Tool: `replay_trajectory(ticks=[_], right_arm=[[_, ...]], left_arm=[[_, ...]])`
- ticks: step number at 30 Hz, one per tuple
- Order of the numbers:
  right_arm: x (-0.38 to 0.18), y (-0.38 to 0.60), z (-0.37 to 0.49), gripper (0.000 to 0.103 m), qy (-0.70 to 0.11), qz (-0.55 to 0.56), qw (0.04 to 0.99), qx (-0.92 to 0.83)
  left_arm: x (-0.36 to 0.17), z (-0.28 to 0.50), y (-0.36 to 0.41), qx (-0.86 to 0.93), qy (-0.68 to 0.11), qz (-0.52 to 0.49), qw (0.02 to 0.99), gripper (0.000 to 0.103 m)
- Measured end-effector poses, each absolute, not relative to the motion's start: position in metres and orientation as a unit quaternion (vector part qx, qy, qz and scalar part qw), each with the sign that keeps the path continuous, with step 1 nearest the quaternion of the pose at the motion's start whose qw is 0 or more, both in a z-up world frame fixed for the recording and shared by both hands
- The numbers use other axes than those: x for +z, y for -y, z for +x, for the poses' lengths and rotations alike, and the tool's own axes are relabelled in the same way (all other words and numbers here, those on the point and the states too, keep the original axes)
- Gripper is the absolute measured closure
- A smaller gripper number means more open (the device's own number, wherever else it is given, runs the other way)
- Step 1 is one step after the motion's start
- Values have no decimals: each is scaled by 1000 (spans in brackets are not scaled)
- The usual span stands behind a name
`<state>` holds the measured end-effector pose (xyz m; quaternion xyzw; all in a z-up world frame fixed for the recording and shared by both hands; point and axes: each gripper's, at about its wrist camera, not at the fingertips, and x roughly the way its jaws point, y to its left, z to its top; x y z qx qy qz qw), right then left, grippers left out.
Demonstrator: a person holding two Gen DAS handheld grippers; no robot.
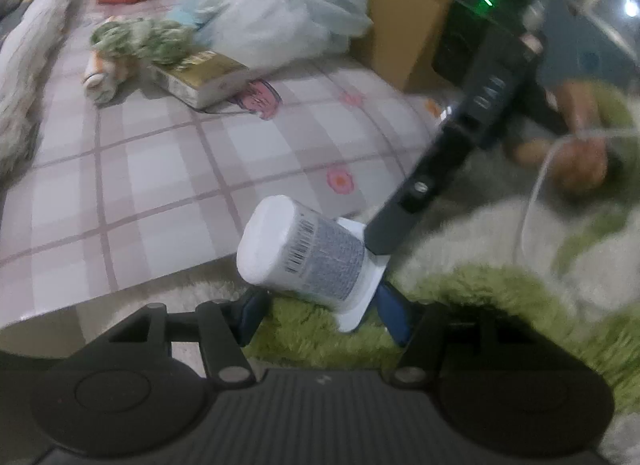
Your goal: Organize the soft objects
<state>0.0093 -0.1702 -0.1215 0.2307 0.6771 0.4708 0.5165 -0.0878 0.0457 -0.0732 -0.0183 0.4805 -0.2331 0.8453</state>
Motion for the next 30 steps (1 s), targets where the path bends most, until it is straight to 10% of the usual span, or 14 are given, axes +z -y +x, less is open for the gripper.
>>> replay_trajectory(ticks=[16,24,30], right_arm=[[-101,168,41,79,-632,280,544,476],[-100,157,51,79,-613,299,552,479],[-67,168,63,78,-549,263,621,493]], left_arm=[[-55,-71,-60,-200,-428,-98,876,46],[-59,-59,-68,-164,-433,-121,878,93],[-60,-56,-75,-159,-430,-143,877,97]])
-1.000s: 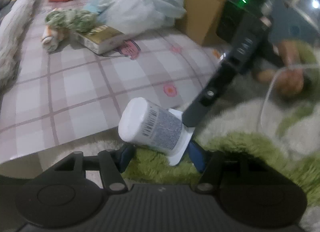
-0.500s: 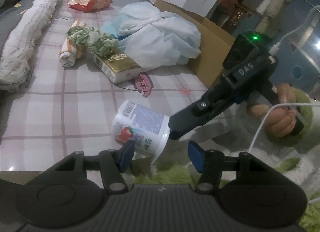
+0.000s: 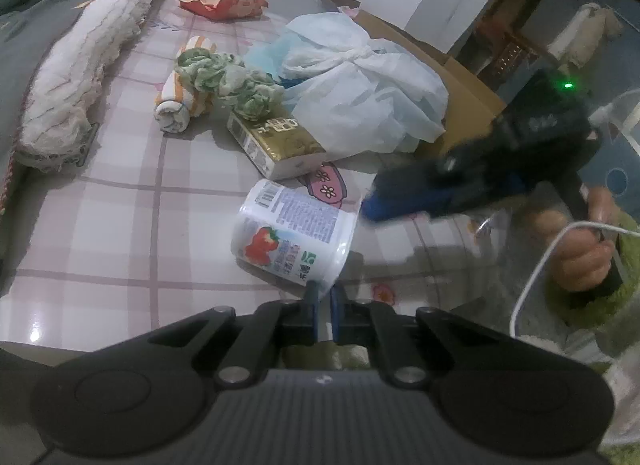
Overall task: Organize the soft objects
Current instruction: 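Close the left tool on the white cup held by the right tool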
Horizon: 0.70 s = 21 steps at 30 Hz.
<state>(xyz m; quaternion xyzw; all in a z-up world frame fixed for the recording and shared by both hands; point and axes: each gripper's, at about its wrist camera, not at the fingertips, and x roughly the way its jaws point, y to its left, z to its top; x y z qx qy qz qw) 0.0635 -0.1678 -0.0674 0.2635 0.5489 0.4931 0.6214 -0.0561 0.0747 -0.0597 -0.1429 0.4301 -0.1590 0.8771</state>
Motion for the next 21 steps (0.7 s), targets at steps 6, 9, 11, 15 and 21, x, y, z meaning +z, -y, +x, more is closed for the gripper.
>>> replay_trajectory(ticks=[6,9,11,15,21], right_arm=[[-86,160,79,77,-535,260,654,468],[-111,157,82,77,-557,301,620,463],[-125,158,83,75,-561,346,592,464],[-130,165,83,73,-562,379,572,462],[-111,160,84,70,-547,395,566,474]], left_arm=[[-60,-55,-78,-158,-426,-159,876,97],[-60,-55,-80,-157,-425,-164,876,97],[-58,-55,-82,-157,-421,-167,878,97],[-57,-55,-88,-154,-421,-187,874,97],[-47,-50,-104,-140,-410,-215,876,97]])
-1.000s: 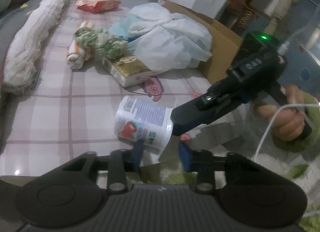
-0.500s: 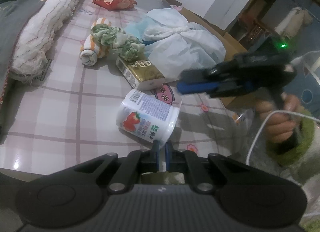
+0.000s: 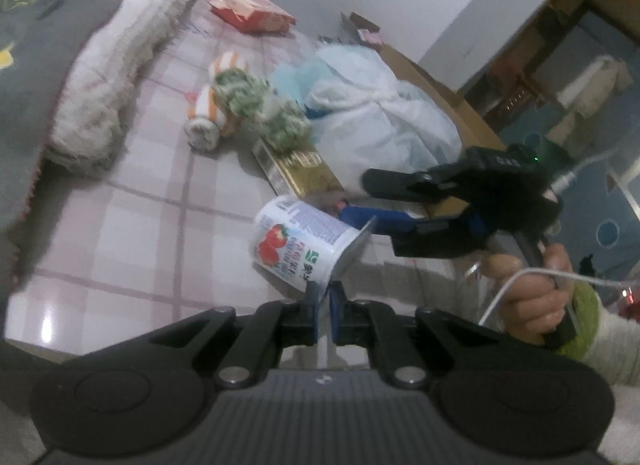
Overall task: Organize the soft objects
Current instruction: 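Close the left tool on the white cup held by the right tool, then carry the white cup in the left tool into the cardboard box and release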
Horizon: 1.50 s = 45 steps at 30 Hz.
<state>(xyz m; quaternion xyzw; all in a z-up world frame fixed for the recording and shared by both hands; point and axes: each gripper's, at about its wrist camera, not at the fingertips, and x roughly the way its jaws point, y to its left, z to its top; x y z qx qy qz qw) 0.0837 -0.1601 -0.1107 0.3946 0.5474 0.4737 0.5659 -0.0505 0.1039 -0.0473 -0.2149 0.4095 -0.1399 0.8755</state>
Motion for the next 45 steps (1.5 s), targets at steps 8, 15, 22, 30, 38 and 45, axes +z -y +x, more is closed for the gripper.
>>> replay_trajectory(ticks=[8,15,22,30,38,45], right_arm=[[-96,131,101,70,-555,396,566,463],[-78,119,110,70,-567,317,608,456],[-77,125,101,70,-585,288,617,440],[-85,139,92,70,-586,302,615,433],[-89,144,80,77,-587,282,625,431],[-84,144,73,88,-577,270,636,436]], left_arm=[[-43,-31,-139,-116,-399,-275,867,94],[-43,-7,-161,-100,-398,-311,857,93],[-41,-2,-155,-112,-420,-285,854,74],[-39,-15,-150,-121,-423,-272,856,53],[-43,-17,-125,-132,-436,-241,857,66],[-35,-18,-113,-109,-422,-230,870,75]])
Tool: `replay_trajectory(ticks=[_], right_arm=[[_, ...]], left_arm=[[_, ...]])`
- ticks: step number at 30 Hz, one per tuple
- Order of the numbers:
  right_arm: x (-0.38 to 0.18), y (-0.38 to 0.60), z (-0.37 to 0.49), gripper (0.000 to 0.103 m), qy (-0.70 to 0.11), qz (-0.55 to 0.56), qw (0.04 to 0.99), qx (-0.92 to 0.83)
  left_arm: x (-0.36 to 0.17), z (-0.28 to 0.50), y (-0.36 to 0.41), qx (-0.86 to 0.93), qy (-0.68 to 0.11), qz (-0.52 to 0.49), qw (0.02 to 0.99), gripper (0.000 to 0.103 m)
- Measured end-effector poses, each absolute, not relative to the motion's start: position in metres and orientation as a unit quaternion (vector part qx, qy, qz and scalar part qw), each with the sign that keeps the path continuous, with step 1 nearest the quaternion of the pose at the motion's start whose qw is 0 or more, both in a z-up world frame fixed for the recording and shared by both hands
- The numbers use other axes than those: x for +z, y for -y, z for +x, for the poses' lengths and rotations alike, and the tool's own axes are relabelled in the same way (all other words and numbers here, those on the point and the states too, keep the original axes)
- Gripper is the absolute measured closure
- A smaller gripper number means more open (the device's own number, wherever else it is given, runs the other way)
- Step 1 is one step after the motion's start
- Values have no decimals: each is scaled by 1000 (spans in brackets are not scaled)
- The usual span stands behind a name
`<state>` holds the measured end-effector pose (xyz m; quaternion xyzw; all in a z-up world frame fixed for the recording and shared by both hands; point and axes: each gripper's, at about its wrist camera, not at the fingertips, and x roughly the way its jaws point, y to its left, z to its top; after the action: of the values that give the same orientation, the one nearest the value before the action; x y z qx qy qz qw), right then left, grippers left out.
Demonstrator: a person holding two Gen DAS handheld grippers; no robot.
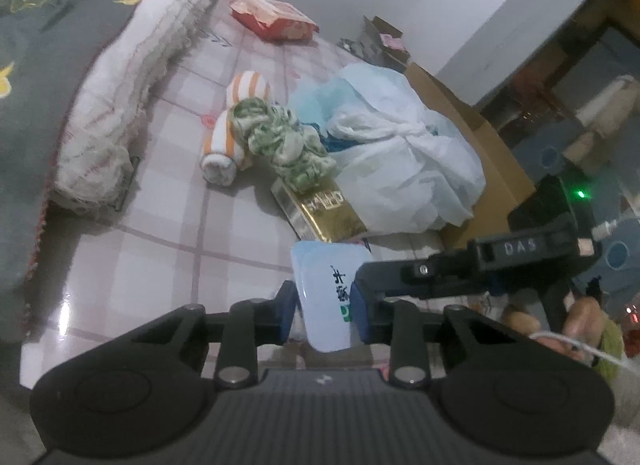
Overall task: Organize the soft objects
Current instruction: 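Carry the white cup in the left tool into the cardboard box and release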
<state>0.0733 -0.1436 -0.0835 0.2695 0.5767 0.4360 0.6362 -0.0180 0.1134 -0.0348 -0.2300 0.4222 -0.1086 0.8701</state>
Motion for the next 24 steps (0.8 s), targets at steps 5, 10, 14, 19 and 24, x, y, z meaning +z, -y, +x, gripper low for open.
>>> replay_trajectory(ticks=[5,10,14,19,24], right_arm=[[-66,150,68,89,-559,279,637,451],[-38,172,68,89,-527,293,657,452],[-6,209,74,89,-481,309,687,448],[43,278,87,89,-409,321,743,422],[72,348,104,89,-377,322,789,362]], left_arm=[[-9,-22,-104,-90,-398,-200,891,77],[18,-17,-85,-97,-377,-180,903,77],[50,-1,-54,-123,-357,-135,916,77],[91,36,0,-185,-320,-87,925,76],[108,95,66,-248,-328,-60,910,74]])
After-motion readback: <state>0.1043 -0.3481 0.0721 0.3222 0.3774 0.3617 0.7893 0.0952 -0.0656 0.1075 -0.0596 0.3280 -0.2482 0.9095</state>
